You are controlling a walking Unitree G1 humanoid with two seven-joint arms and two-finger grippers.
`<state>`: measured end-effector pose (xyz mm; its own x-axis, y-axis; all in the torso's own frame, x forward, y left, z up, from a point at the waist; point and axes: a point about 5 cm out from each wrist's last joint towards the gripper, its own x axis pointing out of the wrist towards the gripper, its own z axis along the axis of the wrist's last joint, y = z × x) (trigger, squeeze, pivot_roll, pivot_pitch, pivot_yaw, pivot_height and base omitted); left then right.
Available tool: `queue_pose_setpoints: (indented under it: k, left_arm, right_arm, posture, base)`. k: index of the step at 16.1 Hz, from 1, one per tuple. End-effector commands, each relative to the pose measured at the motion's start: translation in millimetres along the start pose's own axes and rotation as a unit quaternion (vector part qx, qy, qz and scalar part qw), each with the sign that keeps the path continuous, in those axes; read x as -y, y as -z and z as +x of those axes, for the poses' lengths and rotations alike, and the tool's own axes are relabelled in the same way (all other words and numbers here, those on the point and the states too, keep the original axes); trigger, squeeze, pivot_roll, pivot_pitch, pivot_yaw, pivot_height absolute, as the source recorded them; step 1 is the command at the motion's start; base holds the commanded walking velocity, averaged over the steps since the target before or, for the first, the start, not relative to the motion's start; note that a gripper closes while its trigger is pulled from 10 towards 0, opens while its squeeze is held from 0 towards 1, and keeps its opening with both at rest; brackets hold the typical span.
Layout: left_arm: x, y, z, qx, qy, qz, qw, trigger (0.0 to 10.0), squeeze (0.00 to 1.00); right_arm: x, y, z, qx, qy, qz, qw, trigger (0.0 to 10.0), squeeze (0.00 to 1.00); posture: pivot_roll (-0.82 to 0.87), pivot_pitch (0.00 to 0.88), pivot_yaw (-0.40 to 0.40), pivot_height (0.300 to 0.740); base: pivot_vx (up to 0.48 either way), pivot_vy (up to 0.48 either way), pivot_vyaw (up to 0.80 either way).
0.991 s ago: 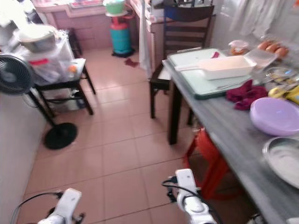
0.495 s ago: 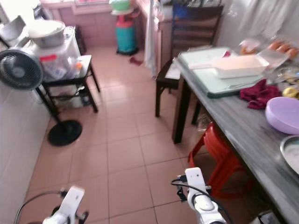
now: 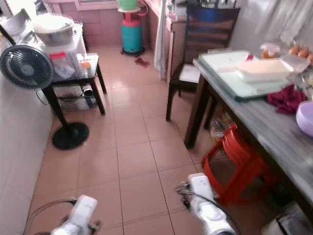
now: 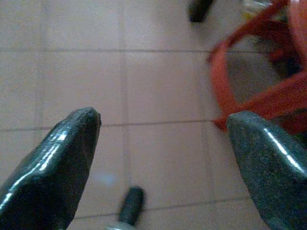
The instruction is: Setting the table
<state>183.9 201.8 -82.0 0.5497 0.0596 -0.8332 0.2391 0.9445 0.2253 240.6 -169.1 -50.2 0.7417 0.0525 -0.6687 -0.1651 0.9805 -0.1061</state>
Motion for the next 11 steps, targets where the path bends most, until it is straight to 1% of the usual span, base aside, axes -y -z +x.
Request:
queue_pose_setpoints:
  k: [1, 2, 3, 5, 8, 11]
  left_arm:
    - [-8.3, -6, 0.4, 0.008, -0.007, 0.0, 1.0, 10.0, 0.0]
    - [-22.8, -3, -1.3, 0.008, -0.014, -0.003, 1.0, 10.0, 0.0]
    - [-28.8, -3, -2.3, 0.011, -0.016, 0.004, 1.0, 10.0, 0.0]
    - [-31.3, -1, -2.9, 0.012, -0.015, 0.01, 1.0, 10.0, 0.0]
    - [-27.5, 5, -3.8, 0.011, -0.012, 0.013, 1.0, 10.0, 0.0]
    - [-24.3, 5, -3.4, 0.011, -0.012, 0.018, 1.0, 10.0, 0.0]
  right_arm:
    - [5.3, 6, -1.8, -0.011, 0.006, -0.003, 1.0, 10.0, 0.0]
    - [4.9, 7, -2.2, -0.012, 0.004, -0.005, 1.0, 10.0, 0.0]
    - [5.8, 7, -2.4, -0.011, 0.005, -0.005, 1.0, 10.0, 0.0]
    - [8.0, 7, -2.6, -0.011, 0.007, -0.005, 1.0, 10.0, 0.0]
    - [10.0, 8, -2.9, -0.012, 0.01, -0.008, 1.0, 10.0, 0.0]
    - [7.9, 8, -2.8, -0.01, 0.006, -0.007, 1.0, 10.0, 0.0]
  posture:
    - [0.0, 0.015, 0.031, 0.74]
    - [-0.01, 0.015, 0.032, 0.74]
    - [-0.01, 0.016, 0.033, 0.74]
    - [-0.01, 0.015, 0.034, 0.74]
    - [-0.01, 0.011, 0.038, 0.74]
    - [-0.01, 0.01, 0.042, 0.74]
  base:
    - [0.0, 0.349, 0.0]
    - [0.0, 0.0, 0.0]
    - [0.0, 0.0, 0.0]
    - [0.0, 0.0, 0.0]
    - [0.0, 0.0, 0.0]
    - [0.0, 0.0, 0.0]
